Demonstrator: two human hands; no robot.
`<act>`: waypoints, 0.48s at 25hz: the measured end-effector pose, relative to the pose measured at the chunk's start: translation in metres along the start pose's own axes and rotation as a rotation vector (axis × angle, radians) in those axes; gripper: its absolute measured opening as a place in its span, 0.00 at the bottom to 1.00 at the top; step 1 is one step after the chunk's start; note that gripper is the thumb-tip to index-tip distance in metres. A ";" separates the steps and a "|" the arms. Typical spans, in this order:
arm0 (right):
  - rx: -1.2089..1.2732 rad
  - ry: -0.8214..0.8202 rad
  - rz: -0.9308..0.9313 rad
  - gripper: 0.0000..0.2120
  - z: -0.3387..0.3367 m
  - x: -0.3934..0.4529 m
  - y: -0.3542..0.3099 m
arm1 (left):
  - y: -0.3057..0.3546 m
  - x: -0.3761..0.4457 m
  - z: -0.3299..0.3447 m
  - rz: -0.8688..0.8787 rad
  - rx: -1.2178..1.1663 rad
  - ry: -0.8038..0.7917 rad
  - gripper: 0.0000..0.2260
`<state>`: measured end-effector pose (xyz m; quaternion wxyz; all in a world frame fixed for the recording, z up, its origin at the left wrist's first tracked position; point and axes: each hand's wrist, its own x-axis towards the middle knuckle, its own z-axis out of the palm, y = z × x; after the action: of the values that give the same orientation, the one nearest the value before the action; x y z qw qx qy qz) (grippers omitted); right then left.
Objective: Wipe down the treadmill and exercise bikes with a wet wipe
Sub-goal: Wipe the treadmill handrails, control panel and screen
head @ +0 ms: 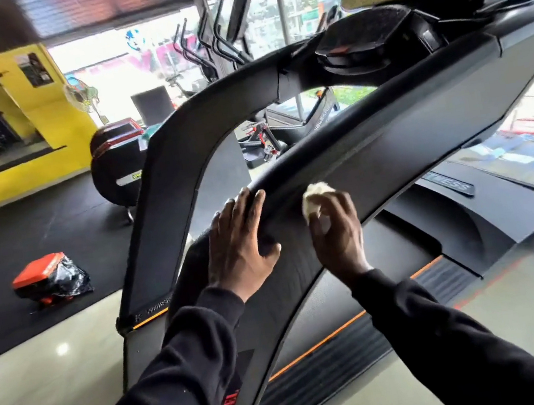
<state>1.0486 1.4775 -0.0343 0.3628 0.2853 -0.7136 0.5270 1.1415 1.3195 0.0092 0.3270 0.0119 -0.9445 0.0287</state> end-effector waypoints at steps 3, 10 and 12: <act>-0.032 0.060 0.092 0.13 0.015 -0.013 -0.013 | -0.015 -0.001 0.001 0.053 -0.081 0.002 0.37; -0.110 0.139 0.229 0.14 0.019 -0.013 -0.024 | -0.031 -0.005 0.006 0.134 -0.145 0.030 0.29; -0.147 0.028 0.068 0.14 0.030 -0.042 -0.041 | -0.029 -0.007 0.006 0.126 -0.155 0.041 0.29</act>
<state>1.0987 1.4379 -0.0523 0.3746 0.2260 -0.7547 0.4890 1.1448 1.2903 0.0017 0.3439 -0.0736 -0.9358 -0.0235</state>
